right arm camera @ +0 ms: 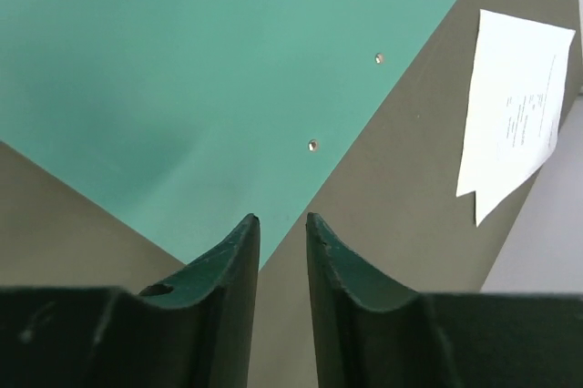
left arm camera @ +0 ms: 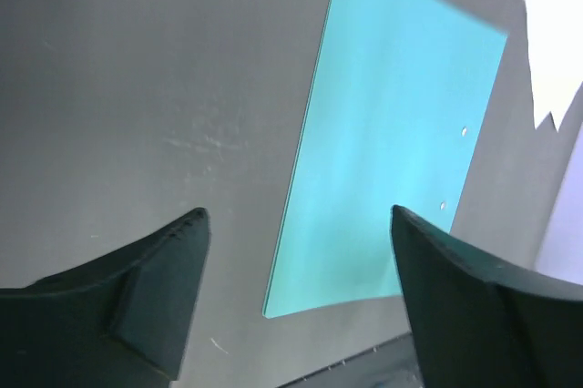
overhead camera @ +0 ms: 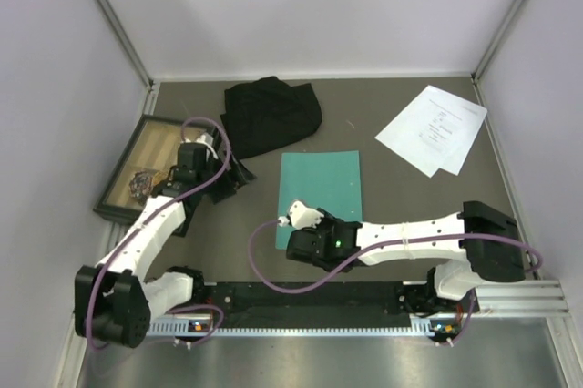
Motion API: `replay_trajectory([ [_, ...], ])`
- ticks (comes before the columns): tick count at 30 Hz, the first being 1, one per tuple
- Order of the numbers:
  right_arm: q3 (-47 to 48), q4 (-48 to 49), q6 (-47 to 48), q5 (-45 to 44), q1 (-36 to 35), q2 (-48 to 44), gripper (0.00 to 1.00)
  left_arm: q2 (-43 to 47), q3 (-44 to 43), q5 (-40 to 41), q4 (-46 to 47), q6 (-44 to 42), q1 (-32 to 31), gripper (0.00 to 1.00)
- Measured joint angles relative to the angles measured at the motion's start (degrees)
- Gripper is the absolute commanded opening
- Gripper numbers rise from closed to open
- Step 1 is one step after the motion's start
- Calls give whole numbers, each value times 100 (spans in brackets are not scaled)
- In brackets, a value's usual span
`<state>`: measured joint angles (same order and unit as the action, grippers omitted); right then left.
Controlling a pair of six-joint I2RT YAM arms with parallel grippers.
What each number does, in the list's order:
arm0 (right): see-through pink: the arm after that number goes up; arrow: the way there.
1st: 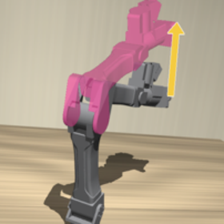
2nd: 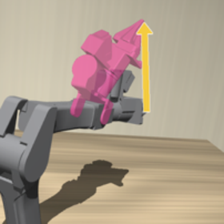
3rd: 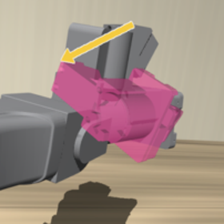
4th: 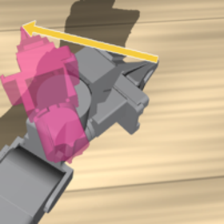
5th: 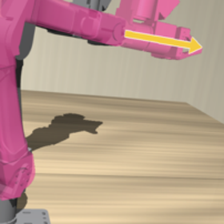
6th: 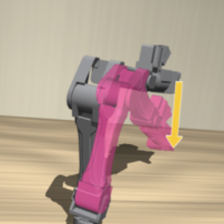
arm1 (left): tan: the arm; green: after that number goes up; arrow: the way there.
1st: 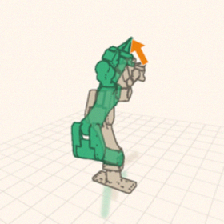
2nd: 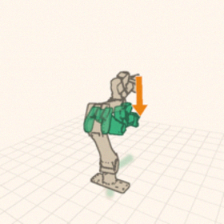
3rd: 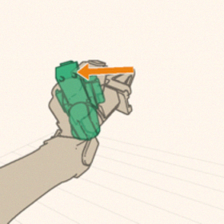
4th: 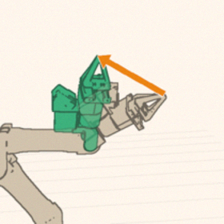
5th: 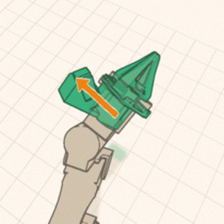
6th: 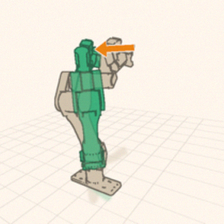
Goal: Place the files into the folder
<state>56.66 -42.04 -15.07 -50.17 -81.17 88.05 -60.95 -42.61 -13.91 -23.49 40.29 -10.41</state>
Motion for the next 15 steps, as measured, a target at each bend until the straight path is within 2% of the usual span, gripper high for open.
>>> replay_trajectory([
  [2, -2, -83, -85, 162, 9, -46, 51, -247, 289, -297, 282, 146, -63, 81],
  [4, -22, -131, -170, 293, 63, -48, 58, -516, 476, -444, 492, 249, -210, 80],
  [5, -50, -170, -236, 409, 146, -61, 69, -660, 546, -503, 597, 299, -337, 80],
  [8, -131, -212, -490, 859, 909, -199, 79, -1032, 621, -616, 863, 382, -758, 83],
  [11, -284, -37, -739, 1443, 2048, -588, 84, -1252, 636, -638, 1139, 452, -1060, 86],
  [15, -566, 391, -907, 2317, 3206, -994, 83, -1386, 640, -599, 1318, 468, -1209, 86],
])
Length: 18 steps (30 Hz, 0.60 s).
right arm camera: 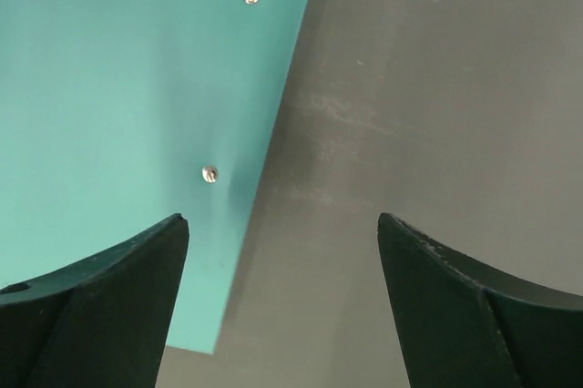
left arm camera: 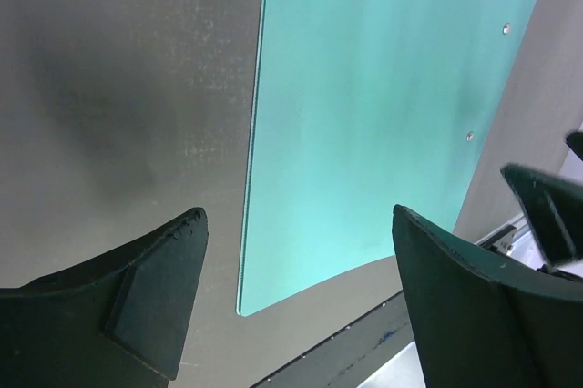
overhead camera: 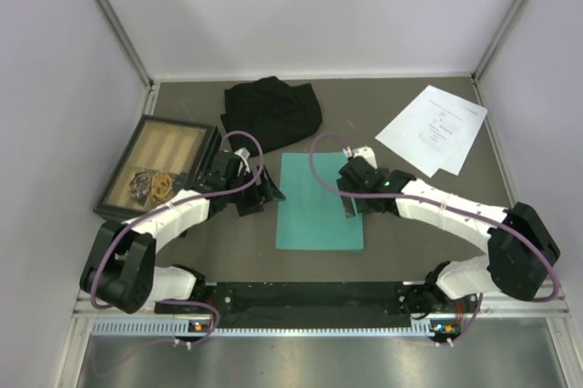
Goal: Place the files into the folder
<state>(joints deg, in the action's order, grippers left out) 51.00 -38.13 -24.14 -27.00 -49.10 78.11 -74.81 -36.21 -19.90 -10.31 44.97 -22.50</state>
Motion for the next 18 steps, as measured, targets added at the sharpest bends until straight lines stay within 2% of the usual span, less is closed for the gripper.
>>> replay_trajectory([
  [4, -238, 514, -79, 979, 852, 79, 72, -7, 79, 37, 70, -9, -48, 85],
  [6, -256, 654, -101, 1290, 970, 256, 63, -7, 118, 46, 68, -13, -48, 85],
  [7, -256, 728, -116, 1469, 975, 352, 55, -7, 125, 46, 63, -24, -48, 85],
  [9, -258, 879, -162, 1788, 968, 538, 51, 0, 125, 59, 63, -57, -48, 85],
  [15, -378, 1102, -442, 2212, 354, 645, 54, 245, 118, 258, -92, -221, -48, 85],
  [18, -372, 1191, -551, 2411, -103, 643, 65, 295, 37, 350, -227, -310, -48, 85],
])
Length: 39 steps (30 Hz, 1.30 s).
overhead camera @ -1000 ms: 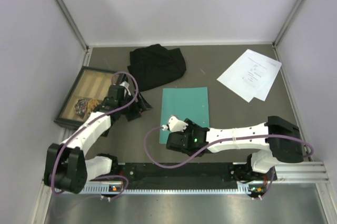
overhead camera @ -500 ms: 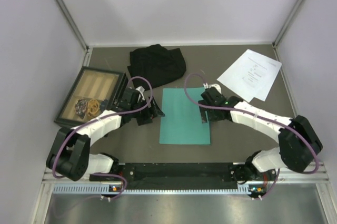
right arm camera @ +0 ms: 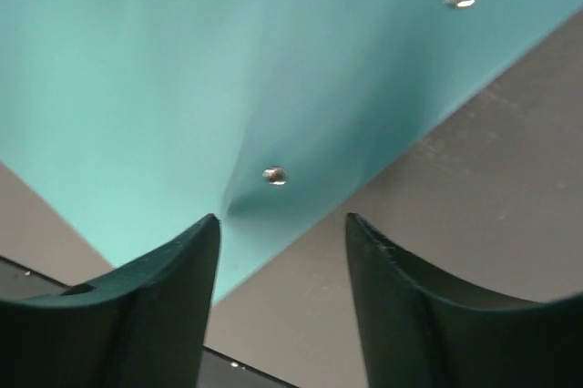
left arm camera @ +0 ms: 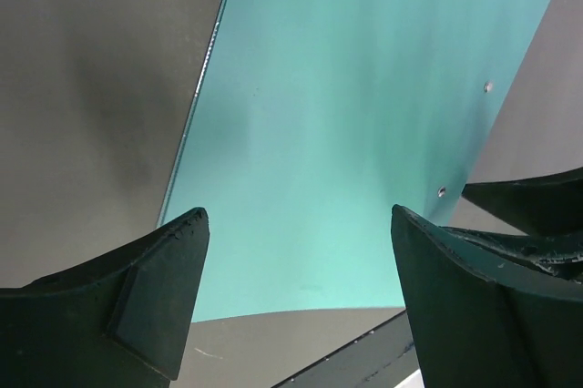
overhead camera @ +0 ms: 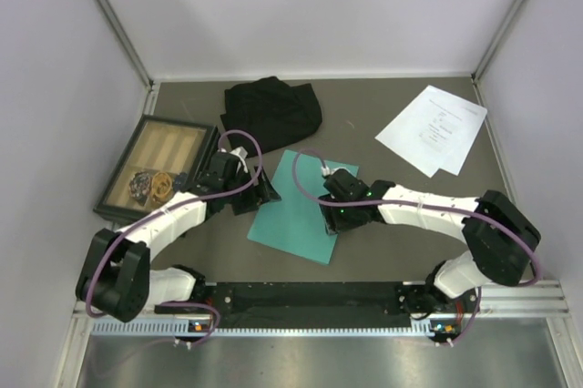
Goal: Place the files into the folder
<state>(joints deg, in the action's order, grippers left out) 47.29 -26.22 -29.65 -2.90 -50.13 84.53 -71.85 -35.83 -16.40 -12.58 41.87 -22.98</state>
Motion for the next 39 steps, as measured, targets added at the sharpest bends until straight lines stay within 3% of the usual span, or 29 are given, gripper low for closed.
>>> replay_trajectory([
  [3, 127, -181, 59, -221, 63, -4, 76, 26, -118, 90, -170, -68, 0, 85],
  [8, 745, -240, 581, -111, 1008, -9, 83, 238, -210, 76, -363, -133, 0, 85],
  [12, 1574, -168, 1108, 579, 1768, 282, 81, 654, -59, 37, -389, -87, 0, 85],
  [20, 3626, 2, 1996, 2496, 2726, 2396, 67, 944, 610, -310, -105, 302, -13, 83],
  [30, 4096, -219, 2376, 3849, 2905, 3484, 57, 518, 903, -409, 332, 640, -81, 82],
  [39, 4096, -216, 2474, 4050, 2905, 3657, 60, 404, 1088, -369, 586, 754, -98, 82],
])
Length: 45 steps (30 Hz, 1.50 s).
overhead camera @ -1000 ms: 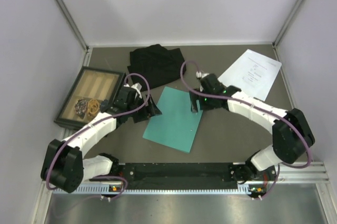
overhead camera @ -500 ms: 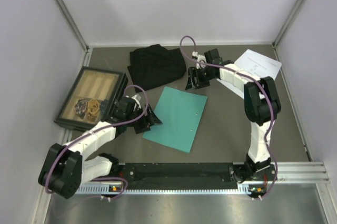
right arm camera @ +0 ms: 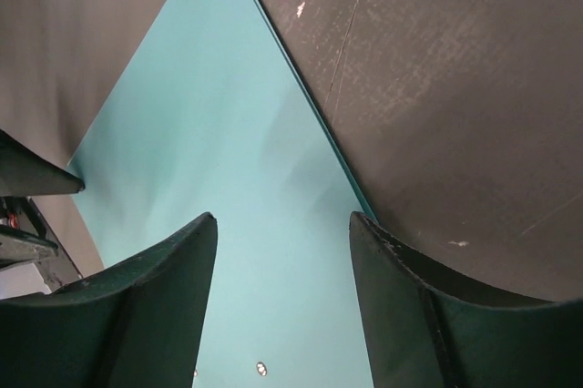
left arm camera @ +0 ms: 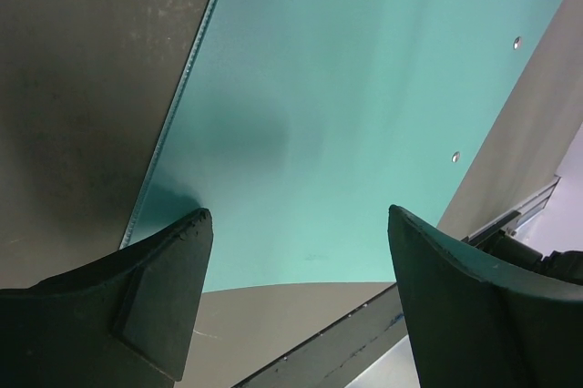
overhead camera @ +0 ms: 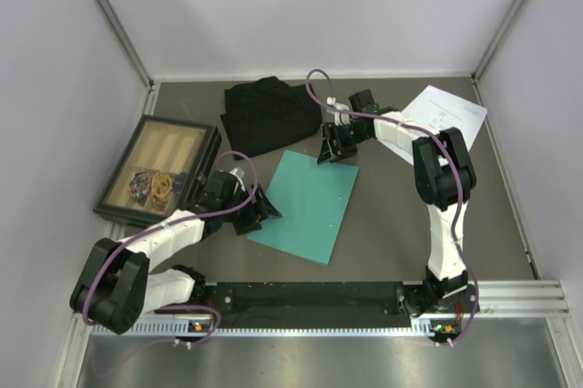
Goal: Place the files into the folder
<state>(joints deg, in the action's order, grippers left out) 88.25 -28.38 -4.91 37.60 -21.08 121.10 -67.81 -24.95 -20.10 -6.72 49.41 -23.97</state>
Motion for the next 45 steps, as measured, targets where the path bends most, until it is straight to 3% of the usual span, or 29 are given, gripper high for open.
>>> replay_trajectory([
  [18, 181, -72, 76, -184, 55, 120, 64, -24, 118, -4, 361, 122, -9, 82],
  [28, 249, -61, 116, -59, 254, 136, 52, -28, 138, -9, 404, 133, -9, 82],
  [41, 249, -33, 37, 424, 258, 428, 53, -74, 149, -46, 511, 151, -15, 82],
  [45, 251, -26, 35, 448, 258, 428, 44, -92, 151, -52, 535, 151, -15, 82],
])
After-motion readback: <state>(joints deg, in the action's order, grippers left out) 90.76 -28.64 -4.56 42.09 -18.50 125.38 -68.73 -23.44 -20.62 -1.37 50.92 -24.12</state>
